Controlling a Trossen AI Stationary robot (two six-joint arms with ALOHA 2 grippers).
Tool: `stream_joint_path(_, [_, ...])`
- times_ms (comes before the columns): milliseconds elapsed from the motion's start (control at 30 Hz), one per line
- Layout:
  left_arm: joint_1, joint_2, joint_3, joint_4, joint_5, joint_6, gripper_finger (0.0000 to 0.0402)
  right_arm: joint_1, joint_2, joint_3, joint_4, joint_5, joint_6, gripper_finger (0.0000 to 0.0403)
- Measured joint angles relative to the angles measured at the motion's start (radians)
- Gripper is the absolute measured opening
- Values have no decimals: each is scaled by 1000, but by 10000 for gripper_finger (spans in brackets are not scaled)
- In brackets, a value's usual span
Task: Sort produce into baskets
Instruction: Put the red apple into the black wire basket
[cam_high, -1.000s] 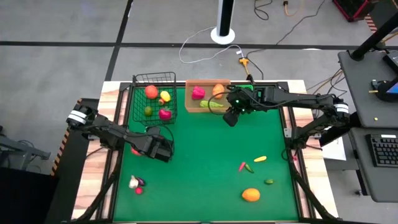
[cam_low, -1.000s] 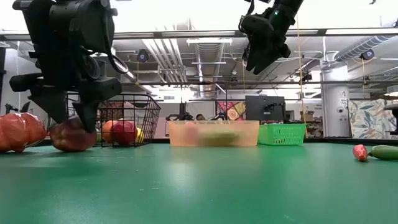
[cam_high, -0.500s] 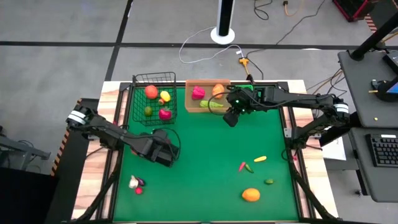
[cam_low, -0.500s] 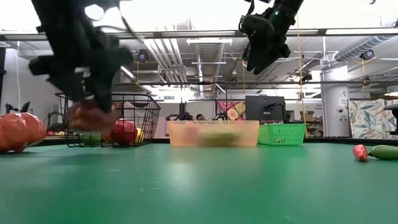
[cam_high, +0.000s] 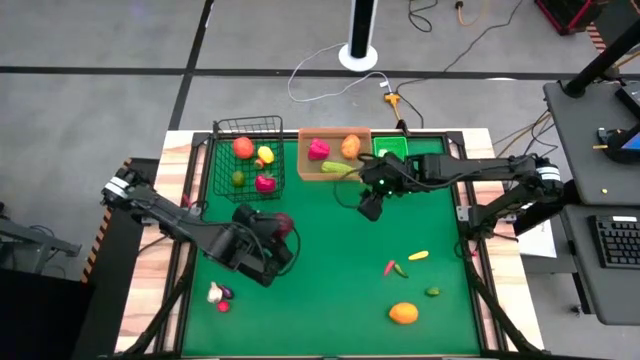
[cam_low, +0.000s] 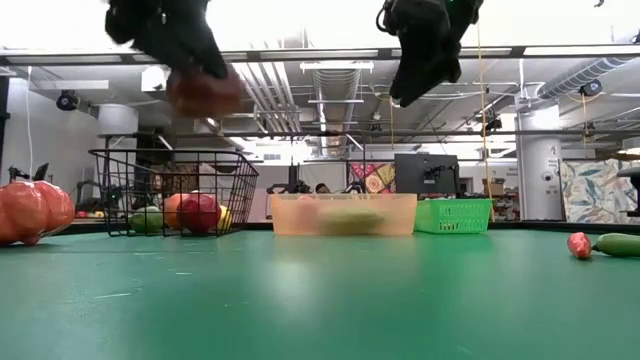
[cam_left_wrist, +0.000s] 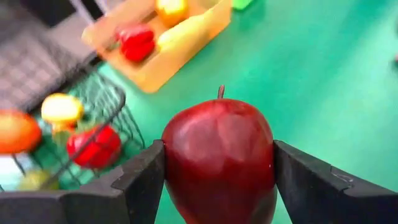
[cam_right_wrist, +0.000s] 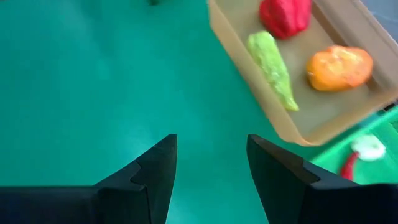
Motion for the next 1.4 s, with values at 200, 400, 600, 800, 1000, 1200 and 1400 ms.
stream_joint_path(200, [-1,-66,67,0,28,326,250,60,-5,0,41,0,0,187])
stream_joint_path(400, [41,-178,79,-29,58,550,250,92,-14,0,45,0,9,187])
stream_joint_path(600, [165,-284,77,-69,74,646,250,97,-22,0,45,1,20,187])
stream_joint_path(800, [379,-325,76,-114,184,742,250,97,-24,0,45,1,19,187])
stream_joint_path(1000, [600,-314,76,-116,343,908,250,97,-24,0,45,1,18,187])
stream_joint_path(1200, [800,-288,75,-117,498,1064,250,97,-24,0,44,1,19,187])
stream_joint_path(1400, [962,-238,75,-121,604,1167,250,97,-24,0,44,1,19,187])
